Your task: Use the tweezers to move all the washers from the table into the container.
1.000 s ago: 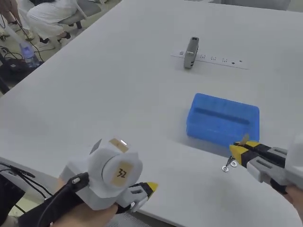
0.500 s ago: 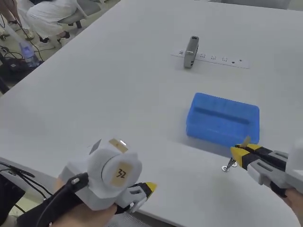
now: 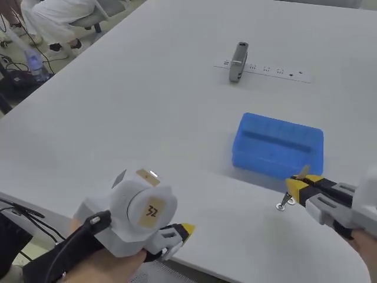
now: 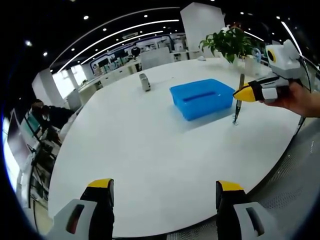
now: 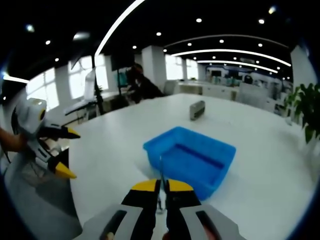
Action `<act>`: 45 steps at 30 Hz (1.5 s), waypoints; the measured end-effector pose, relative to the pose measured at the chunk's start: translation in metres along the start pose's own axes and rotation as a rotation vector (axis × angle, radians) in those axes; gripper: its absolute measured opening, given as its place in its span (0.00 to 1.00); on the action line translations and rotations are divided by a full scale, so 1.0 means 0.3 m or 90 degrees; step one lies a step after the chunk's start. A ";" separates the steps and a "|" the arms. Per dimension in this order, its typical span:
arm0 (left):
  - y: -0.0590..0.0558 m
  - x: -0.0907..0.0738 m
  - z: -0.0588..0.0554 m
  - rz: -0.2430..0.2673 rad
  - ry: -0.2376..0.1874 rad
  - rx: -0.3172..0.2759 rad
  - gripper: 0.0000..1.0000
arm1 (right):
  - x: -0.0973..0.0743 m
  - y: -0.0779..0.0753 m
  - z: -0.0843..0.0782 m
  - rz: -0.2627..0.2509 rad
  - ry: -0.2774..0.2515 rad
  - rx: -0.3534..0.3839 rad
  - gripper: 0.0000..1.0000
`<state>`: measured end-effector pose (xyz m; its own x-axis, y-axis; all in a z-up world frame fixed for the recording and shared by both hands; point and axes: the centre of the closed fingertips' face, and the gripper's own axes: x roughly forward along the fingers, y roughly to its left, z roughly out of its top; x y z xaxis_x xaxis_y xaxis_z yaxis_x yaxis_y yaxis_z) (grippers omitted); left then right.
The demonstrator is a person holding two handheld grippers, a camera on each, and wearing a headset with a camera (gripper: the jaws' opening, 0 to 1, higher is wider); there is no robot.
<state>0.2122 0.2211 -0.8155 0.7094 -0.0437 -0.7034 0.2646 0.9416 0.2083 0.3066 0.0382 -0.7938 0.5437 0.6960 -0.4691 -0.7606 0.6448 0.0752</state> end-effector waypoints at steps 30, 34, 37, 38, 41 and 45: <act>-0.005 -0.002 0.002 -0.004 0.001 0.005 0.85 | -0.021 -0.045 0.106 -0.002 -0.018 0.000 0.01; -0.002 -0.002 0.000 -0.001 0.002 0.007 0.85 | -0.029 -0.047 0.176 -0.002 -0.044 0.006 0.01; 0.000 -0.002 0.002 0.000 -0.001 0.004 0.85 | -0.028 -0.053 0.213 -0.005 -0.055 -0.001 0.01; -0.001 -0.002 0.000 -0.001 0.001 0.005 0.85 | -0.026 -0.055 0.228 -0.007 -0.059 -0.003 0.01; -0.003 -0.002 0.000 -0.002 0.001 0.007 0.85 | -0.015 -0.062 0.257 -0.012 -0.069 -0.010 0.01; -0.001 0.000 -0.002 -0.002 0.002 0.006 0.85 | 0.011 -0.076 0.284 -0.022 -0.081 -0.010 0.01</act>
<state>0.2118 0.2210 -0.8159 0.7068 -0.0449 -0.7060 0.2723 0.9384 0.2129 0.3560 0.0527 -0.7220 0.6098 0.7081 -0.3559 -0.7453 0.6651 0.0464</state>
